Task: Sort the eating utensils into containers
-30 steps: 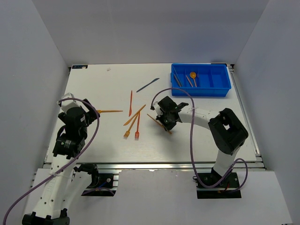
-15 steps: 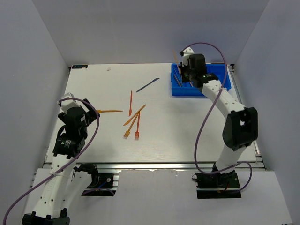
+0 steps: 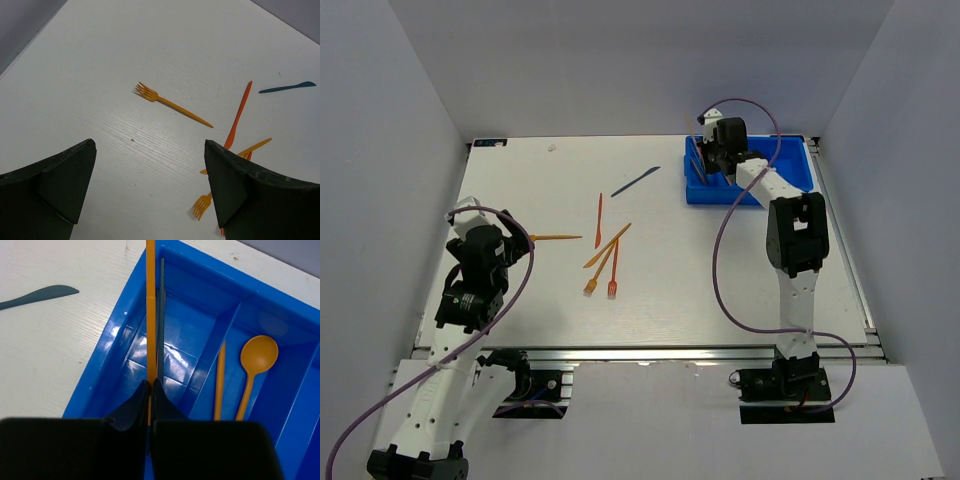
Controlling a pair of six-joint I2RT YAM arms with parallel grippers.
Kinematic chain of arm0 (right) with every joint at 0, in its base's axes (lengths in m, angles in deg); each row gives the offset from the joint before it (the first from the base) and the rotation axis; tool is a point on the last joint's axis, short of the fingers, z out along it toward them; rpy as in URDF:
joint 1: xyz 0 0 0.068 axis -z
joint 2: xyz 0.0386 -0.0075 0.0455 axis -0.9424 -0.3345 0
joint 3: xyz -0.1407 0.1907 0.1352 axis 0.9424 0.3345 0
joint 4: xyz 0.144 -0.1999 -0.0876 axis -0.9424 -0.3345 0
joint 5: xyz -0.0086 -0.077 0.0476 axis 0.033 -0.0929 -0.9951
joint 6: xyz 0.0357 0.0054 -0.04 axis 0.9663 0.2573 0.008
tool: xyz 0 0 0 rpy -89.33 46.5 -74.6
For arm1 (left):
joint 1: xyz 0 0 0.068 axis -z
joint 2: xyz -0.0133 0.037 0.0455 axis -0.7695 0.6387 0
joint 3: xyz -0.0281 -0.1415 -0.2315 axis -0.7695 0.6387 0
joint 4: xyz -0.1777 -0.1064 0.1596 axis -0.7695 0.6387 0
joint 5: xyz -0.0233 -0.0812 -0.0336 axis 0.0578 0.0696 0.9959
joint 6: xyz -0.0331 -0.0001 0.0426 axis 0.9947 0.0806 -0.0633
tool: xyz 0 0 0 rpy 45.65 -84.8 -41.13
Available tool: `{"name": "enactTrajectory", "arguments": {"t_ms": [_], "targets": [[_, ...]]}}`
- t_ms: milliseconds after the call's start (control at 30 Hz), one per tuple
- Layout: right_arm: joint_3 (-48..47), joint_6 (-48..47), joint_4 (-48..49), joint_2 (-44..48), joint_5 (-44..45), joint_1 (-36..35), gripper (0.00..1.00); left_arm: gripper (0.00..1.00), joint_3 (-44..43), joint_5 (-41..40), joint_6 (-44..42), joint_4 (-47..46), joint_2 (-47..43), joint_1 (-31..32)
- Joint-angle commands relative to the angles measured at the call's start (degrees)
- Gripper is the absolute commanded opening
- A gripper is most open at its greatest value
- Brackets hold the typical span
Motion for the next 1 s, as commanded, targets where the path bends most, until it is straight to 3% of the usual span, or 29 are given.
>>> {"name": "enactTrajectory", "arguments": {"t_ms": [0, 200, 300, 333, 633, 667, 700, 767, 833, 933, 967], "targets": [[1.91, -0.08, 4.38, 3.50, -1.93, 0.98, 0.00, 0.98, 0.08, -0.40, -0.15, -0.66, -0.07, 0.27], [5.77, -0.25, 4.20, 5.18, -3.16, 1.34, 0.03, 0.98, 0.08, -0.48, -0.15, -0.58, -0.33, 0.27], [6.84, -0.26, 4.47, 5.88, -3.08, 1.42, 0.24, 0.98, 0.08, -0.57, -0.15, -0.58, -0.51, 0.27], [6.84, -0.17, 4.38, 5.89, -2.81, 1.42, 0.35, 0.98, 0.08, -0.57, -0.15, -0.58, -0.59, 0.18], [1.65, 3.34, 0.60, 10.80, -4.22, 1.16, 0.62, 0.98, 0.08, -0.66, -0.15, -0.58, -0.59, 0.27], [2.70, 4.74, 0.51, 13.42, -2.39, 0.55, 0.72, 0.98, 0.08, -0.49, -0.15, -0.75, -0.42, 0.27], [3.58, 5.62, 0.51, 14.92, -0.20, 0.02, 0.89, 0.98, -0.01, -0.40, -0.24, -0.84, 0.10, 0.27], [7.08, 8.86, -0.01, 20.00, 9.86, -2.34, 0.89, 0.98, -0.01, 1.09, -0.85, -1.28, 0.98, 0.27], [10.69, 11.95, -0.28, 23.80, 14.05, -4.02, 0.89, 0.98, -0.27, 3.28, -1.29, -1.45, 3.26, 0.27], [21.66, 20.55, 1.04, 31.97, 6.11, -4.47, 0.89, 0.98, -1.32, 6.71, -2.43, -1.81, 6.86, 0.35], [24.65, 21.09, 2.09, 35.56, -4.03, -4.12, 0.89, 0.98, -1.85, 10.29, -3.04, -2.07, 9.66, 0.27]]}}
